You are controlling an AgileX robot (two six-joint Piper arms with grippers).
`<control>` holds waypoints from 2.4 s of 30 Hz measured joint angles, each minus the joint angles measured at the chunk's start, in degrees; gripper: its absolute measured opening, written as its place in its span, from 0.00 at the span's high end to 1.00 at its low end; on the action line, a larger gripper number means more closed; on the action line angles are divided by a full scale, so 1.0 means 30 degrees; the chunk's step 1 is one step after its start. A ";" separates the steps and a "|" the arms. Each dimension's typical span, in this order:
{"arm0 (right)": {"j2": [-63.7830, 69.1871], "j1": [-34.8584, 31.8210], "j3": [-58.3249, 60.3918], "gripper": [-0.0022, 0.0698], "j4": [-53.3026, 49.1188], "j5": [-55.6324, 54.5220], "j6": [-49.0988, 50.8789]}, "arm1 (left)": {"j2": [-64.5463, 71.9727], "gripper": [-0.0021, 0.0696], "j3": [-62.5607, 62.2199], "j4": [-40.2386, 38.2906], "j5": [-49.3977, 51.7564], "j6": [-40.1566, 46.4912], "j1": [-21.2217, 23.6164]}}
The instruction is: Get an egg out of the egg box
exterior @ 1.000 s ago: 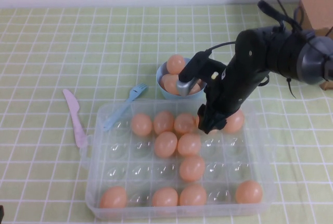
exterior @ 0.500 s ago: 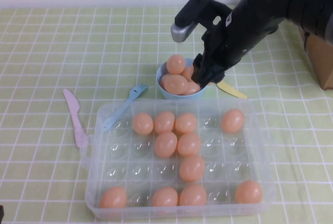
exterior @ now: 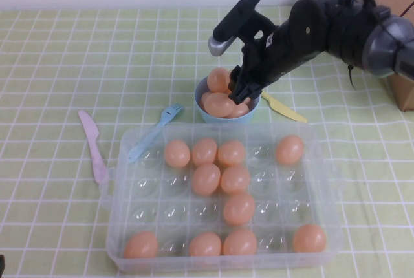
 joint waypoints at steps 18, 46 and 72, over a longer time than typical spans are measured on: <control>0.0960 -0.0719 0.0000 0.45 0.0872 -0.1334 0.0000 | 0.0000 0.98 0.0000 0.0000 0.0000 0.0000 0.0000; -0.2942 -0.0745 0.0000 0.47 0.1532 -0.0830 0.0442 | 0.0000 0.98 0.0000 0.0000 0.0000 0.0000 0.0000; -1.9483 -0.0255 1.5126 0.99 0.2851 -0.4869 0.1414 | 0.0000 0.98 0.0000 0.0000 0.0000 0.0000 0.0000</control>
